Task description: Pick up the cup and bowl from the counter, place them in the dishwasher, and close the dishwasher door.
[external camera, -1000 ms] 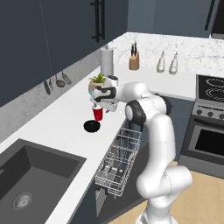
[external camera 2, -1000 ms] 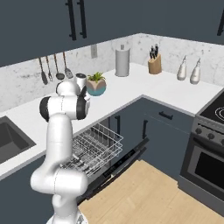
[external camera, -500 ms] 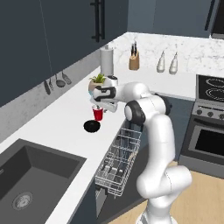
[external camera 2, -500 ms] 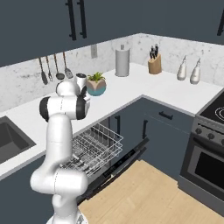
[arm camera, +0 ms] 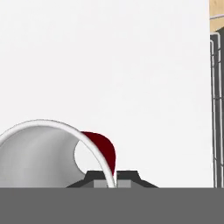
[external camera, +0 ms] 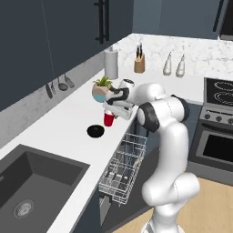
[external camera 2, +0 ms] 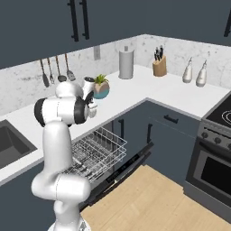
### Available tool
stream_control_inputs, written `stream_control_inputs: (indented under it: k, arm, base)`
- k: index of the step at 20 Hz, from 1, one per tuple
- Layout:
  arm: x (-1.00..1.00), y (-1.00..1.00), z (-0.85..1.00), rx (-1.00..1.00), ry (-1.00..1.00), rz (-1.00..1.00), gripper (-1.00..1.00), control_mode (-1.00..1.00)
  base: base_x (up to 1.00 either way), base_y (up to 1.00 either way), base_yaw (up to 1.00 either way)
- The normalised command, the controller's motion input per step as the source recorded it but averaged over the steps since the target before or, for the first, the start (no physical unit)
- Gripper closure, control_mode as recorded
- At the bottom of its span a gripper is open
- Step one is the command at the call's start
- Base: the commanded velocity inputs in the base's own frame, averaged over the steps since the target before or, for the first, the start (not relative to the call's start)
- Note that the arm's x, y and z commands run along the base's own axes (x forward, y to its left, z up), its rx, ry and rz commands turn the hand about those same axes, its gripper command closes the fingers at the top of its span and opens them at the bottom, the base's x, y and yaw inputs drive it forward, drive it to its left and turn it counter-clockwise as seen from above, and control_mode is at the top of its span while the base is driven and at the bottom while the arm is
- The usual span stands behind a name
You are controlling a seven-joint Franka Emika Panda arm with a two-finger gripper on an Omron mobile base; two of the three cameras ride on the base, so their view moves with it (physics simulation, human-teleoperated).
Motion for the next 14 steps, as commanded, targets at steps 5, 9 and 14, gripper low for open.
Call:
stream_control_inputs:
  k: [5, 9, 14]
  arm:
    - [-1.00, -1.00, 0.00, 0.17, -0.03, -0.16, 1.00, -1.00]
    - [-1.00, -1.00, -0.02, 0.16, -0.07, -0.15, 1.00, -1.00]
    - [-0.72, -0.98, -0.25, 0.15, -0.01, -0.12, 1.00, -1.00]
  base:
    - [0.00, 0.00, 0.00]
    - [0.00, 0.00, 0.00]
    - [0.00, 0.00, 0.00]
